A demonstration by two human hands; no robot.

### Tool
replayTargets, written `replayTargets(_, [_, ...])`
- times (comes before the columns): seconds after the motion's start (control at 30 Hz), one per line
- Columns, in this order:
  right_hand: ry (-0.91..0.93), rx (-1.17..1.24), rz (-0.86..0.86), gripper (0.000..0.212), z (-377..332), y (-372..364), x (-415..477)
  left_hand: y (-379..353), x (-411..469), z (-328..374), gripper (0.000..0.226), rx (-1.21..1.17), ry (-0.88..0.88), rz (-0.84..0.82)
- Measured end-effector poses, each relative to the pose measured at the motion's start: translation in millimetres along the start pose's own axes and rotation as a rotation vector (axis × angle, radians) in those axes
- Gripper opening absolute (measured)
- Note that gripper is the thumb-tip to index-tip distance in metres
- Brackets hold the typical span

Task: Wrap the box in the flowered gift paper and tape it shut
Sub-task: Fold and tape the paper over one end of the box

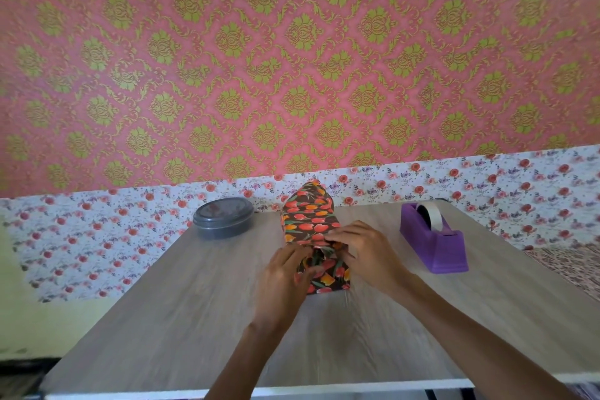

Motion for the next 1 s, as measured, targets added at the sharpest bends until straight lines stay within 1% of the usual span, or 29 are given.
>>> replayTargets(0.07, [0.014, -0.002, -0.021, 0.044, -1, 1, 1, -5, -5, 2, 0.036, -0.013, 0.039, 0.003])
replayTargets(0.13, [0.028, -0.003, -0.040, 0.046, -2, 2, 2, -6, -7, 8, 0.038, -0.024, 0.060, 0.030])
replayTargets(0.27, [0.033, 0.000, -0.063, 0.037, -2, 6, 6, -3, -2, 13, 0.026, -0.114, 0.128, 0.099])
replayTargets(0.33, [0.024, 0.001, -0.073, 0.032, -1, 7, 7, -4, 4, 13, 0.022, -0.100, 0.114, 0.124])
replayTargets(0.43, [0.011, 0.016, -0.088, 0.029, 0, 8, 9, -4, 9, 13, 0.017, -0.052, 0.043, 0.146])
replayTargets(0.57, [0.008, 0.015, -0.115, 0.018, -3, 9, 13, 1, 14, 19, 0.015, -0.083, 0.011, 0.154])
replayTargets(0.63, [0.004, 0.006, -0.118, 0.016, -5, 10, 16, 5, 17, 24, 0.013, -0.084, -0.008, 0.160])
replayTargets(0.73, [-0.013, -0.005, -0.128, 0.020, -7, 10, 20, 9, 22, 29, 0.019, -0.064, -0.006, 0.129])
replayTargets(0.83, [-0.050, -0.017, -0.150, 0.028, -8, 12, 22, 13, 24, 31, 0.024, -0.038, 0.044, 0.093])
replayTargets(0.9, [-0.085, -0.017, -0.164, 0.031, -8, 13, 23, 13, 23, 29, 0.037, -0.008, 0.115, 0.095])
replayTargets(1.0, [-0.107, -0.027, -0.169, 0.031, -10, 13, 25, 12, 20, 22, 0.058, -0.013, 0.239, 0.051])
Point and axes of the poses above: each hand's wrist, its own x-axis towards the middle knuckle, its own y-axis out of the back of the hand, z = x × y, the point moved 3 cm from there along x, towards the middle knuckle, and after that the axes turned 11 degrees about y, right-handed, at the moved point
